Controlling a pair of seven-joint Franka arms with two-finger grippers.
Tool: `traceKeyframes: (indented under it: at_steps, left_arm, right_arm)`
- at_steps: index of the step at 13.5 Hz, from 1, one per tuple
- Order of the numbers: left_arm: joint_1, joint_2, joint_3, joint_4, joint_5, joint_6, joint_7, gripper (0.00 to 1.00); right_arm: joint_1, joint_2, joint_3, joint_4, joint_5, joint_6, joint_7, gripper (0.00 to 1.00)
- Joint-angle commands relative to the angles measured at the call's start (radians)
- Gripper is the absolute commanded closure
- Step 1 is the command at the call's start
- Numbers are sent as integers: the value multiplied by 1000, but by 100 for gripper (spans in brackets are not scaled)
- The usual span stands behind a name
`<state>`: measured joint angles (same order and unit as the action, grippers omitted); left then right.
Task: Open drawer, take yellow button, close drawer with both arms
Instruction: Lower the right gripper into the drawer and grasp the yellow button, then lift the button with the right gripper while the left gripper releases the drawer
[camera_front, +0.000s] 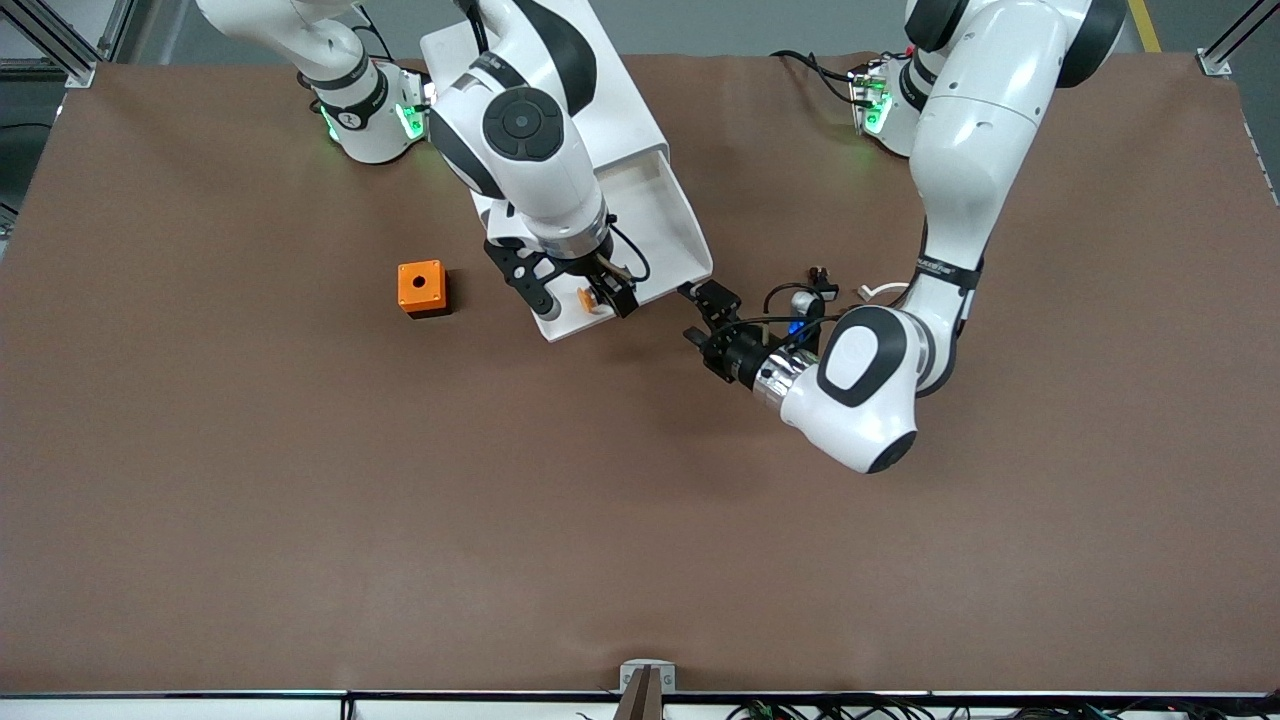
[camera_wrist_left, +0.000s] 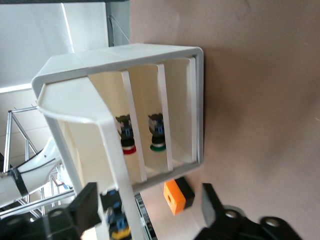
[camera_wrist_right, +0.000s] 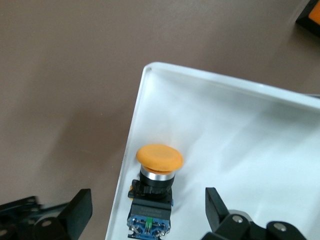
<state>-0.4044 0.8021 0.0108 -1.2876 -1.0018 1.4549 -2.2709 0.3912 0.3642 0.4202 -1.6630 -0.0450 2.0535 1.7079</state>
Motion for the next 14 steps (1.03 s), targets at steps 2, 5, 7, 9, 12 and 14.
traceKeyframes:
  at_steps: [2,5,7,9,12,14]
  left_arm:
    - [79,-20,3,43,89,-5,46,0]
    - [142,-60,1,48,224,-5,186,0]
    - [179,-61,1,48,250,-5,290,0]
    - [222,-82,0,47,285,-5,344,0]
    - [225,-95,6,48,334,-4,480,0]
    - [213,-95,0,50,438,1,623,0]
  right_arm:
    - [17,-11,3,-41,-35,54,65,5]
    - [17,-10,5,-40,-35,54,62,48]
    - [11,-10,6,-35,-33,51,46,73]
    - [3,-10,6,-27,-30,47,29,94]
    - [-46,-11,18,-3,-21,31,-28,100]
    - [-105,-10,46,44,-16,-42,-114,100]
